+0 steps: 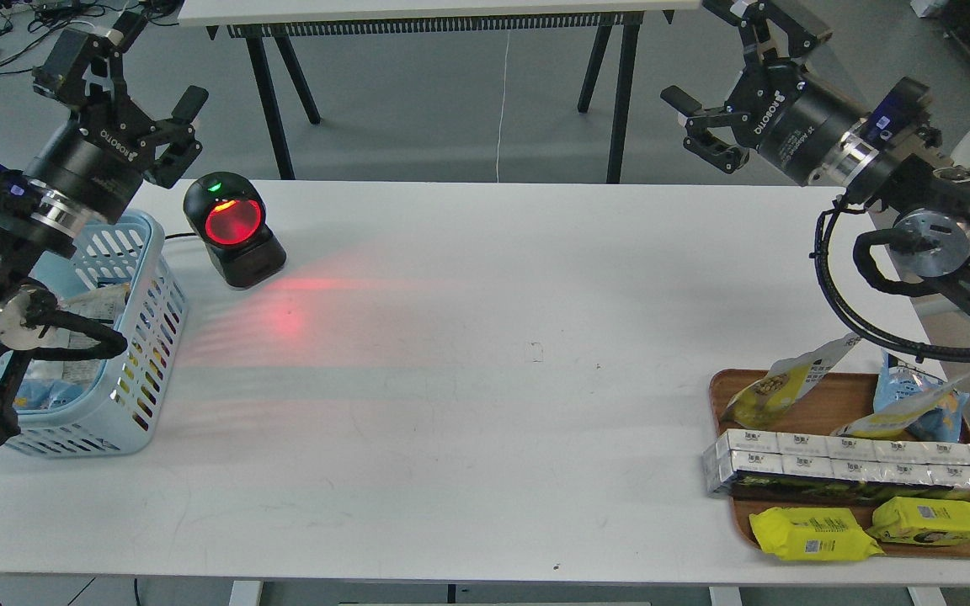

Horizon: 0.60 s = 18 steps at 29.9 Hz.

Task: Scan snack and place in basket
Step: 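Move the right gripper toward the wooden tray of snacks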

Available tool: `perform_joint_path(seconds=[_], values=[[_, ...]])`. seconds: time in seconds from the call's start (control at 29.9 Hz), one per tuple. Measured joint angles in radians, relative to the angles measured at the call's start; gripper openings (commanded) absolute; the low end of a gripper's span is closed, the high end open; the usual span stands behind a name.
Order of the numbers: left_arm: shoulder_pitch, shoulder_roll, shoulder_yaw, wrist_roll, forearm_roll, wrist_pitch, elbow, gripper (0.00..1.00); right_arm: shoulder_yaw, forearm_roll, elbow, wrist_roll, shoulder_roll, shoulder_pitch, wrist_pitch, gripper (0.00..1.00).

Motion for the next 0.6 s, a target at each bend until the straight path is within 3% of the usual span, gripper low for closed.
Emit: perform_joint_path(seconds=[0.27, 0.6], values=[[-0.002, -0.003, 0.002, 0.0, -0.01, 0.0, -0.044, 1.0, -0.009, -0.018, -0.005, 0.0, -0.007, -0.002, 0.0, 0.99], [-0.052, 0.008, 0.001, 0.0, -0.008, 0.0, -0.029, 1.0, -0.108, -0.309, 0.001, 0.0, -0.041, 0.088, 0.0, 0.99]])
